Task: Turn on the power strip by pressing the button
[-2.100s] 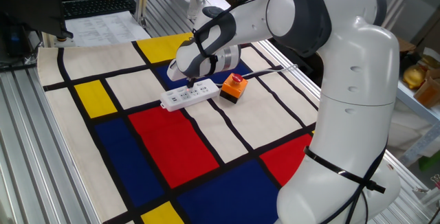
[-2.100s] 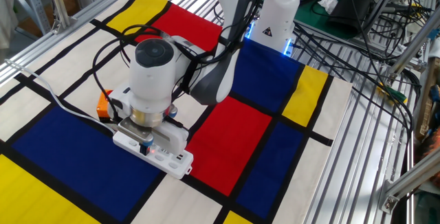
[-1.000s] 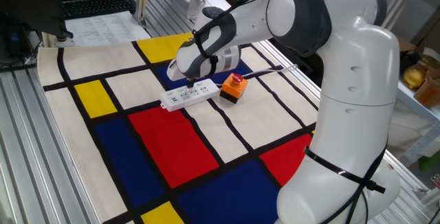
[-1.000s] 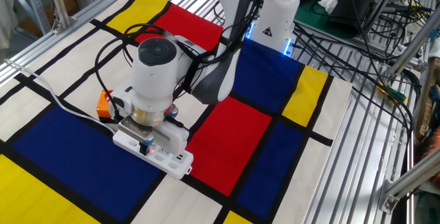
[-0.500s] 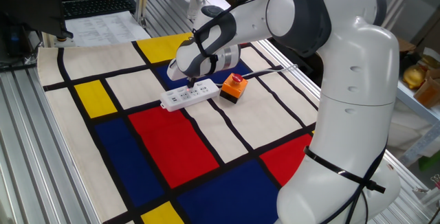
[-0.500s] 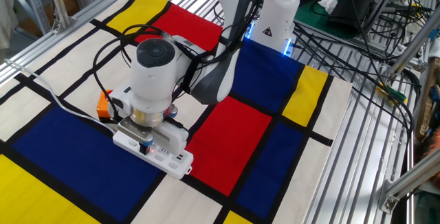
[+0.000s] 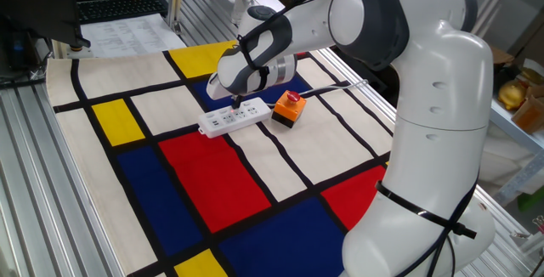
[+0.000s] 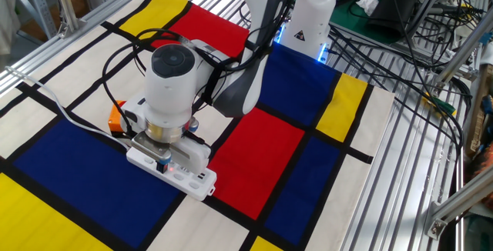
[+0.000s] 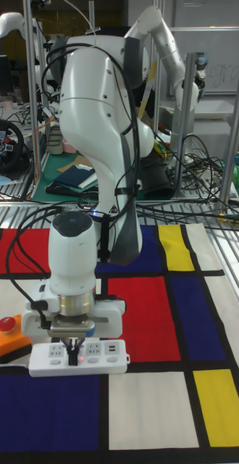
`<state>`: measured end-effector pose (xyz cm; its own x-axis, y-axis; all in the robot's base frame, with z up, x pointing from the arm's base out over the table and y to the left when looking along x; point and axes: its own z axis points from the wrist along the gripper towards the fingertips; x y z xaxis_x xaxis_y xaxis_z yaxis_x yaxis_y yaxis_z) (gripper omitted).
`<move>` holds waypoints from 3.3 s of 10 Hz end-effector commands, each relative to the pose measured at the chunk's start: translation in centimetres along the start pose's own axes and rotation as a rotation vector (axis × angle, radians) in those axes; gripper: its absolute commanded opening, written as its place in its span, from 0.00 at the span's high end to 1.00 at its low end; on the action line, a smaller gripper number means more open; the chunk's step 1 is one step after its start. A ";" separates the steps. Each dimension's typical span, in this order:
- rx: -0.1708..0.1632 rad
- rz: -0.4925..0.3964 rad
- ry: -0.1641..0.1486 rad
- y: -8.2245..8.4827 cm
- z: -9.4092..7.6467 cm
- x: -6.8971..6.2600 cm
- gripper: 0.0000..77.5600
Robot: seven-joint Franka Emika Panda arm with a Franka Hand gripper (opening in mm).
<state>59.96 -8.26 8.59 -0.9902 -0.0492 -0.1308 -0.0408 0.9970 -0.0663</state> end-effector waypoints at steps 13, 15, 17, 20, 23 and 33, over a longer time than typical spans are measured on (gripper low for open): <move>0.012 0.007 0.134 0.6 2.1 3.0 1.00; 0.011 0.007 0.132 0.7 2.3 2.9 1.00; 0.011 0.005 0.098 0.7 2.4 2.7 1.00; 0.011 0.003 0.085 0.4 2.2 2.2 1.00; 0.011 0.011 0.080 0.4 2.2 2.2 1.00; 0.020 -0.050 0.137 0.4 2.2 2.2 1.00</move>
<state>59.67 -8.14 8.57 -0.9959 -0.0391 -0.0820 -0.0324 0.9961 -0.0818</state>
